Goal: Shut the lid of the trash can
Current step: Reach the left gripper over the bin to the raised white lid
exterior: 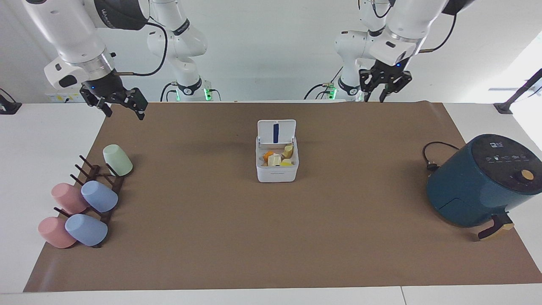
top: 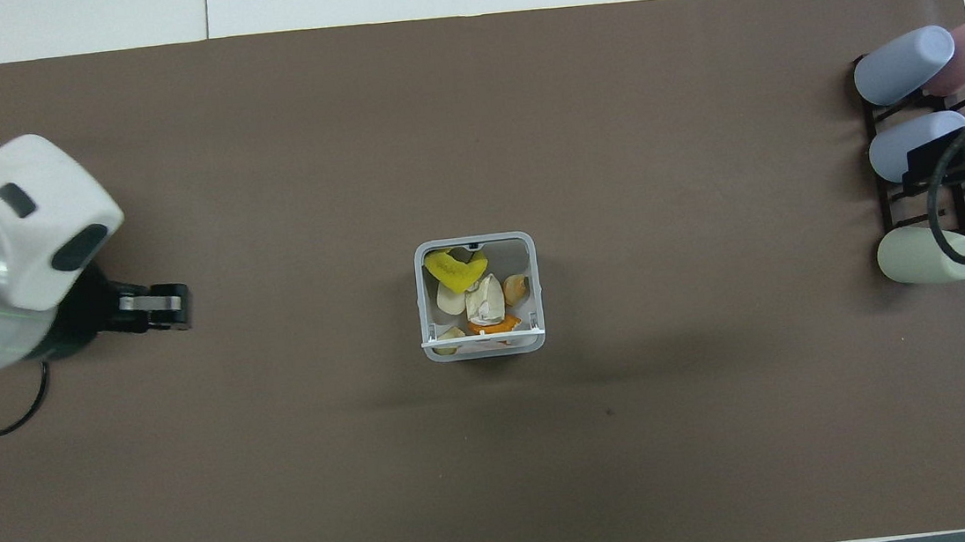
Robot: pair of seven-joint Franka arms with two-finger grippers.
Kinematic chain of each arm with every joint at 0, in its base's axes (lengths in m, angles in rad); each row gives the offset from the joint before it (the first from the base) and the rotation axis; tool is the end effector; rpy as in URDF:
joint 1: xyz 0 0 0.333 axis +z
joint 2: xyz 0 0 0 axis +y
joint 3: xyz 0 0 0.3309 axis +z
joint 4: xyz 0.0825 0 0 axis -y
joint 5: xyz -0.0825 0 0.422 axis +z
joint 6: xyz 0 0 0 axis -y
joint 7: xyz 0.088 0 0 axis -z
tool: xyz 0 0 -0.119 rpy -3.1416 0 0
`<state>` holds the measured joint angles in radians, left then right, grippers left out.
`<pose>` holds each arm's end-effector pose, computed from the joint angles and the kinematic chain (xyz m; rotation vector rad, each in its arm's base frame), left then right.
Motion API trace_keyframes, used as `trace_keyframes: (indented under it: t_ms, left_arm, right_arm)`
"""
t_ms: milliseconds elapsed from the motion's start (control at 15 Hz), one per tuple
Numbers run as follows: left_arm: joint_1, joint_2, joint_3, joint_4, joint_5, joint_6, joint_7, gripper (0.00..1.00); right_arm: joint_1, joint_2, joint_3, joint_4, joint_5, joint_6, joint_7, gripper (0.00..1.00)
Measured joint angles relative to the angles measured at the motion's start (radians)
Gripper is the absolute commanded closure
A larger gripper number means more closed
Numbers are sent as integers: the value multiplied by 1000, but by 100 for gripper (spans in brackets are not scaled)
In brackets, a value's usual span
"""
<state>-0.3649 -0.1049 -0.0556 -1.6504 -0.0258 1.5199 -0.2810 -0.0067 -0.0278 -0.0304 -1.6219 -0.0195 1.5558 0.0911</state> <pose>0.5021 -0.2298 0.6426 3.1236 -0.2192 -0.0486 0.5800 -0.0241 0.6164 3.1149 -0.1998 -0.0590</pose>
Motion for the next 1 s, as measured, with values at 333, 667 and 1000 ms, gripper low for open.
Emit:
trace_keyframes:
  t_ms: [333,667,1000]
  left_arm:
    - [-266,-7,-9,-218,-40,248,-224,100]
    - [-377,-9,-7,-344,-40,426,-343,100]
    - [-393,38,-5,-355,-41,561,-415,100]
  right_arm:
    - [0,0,0,0,0,0,0,0]
    - [0,0,0,0,0,0,0,0]
    - [0,0,0,0,0,0,0,0]
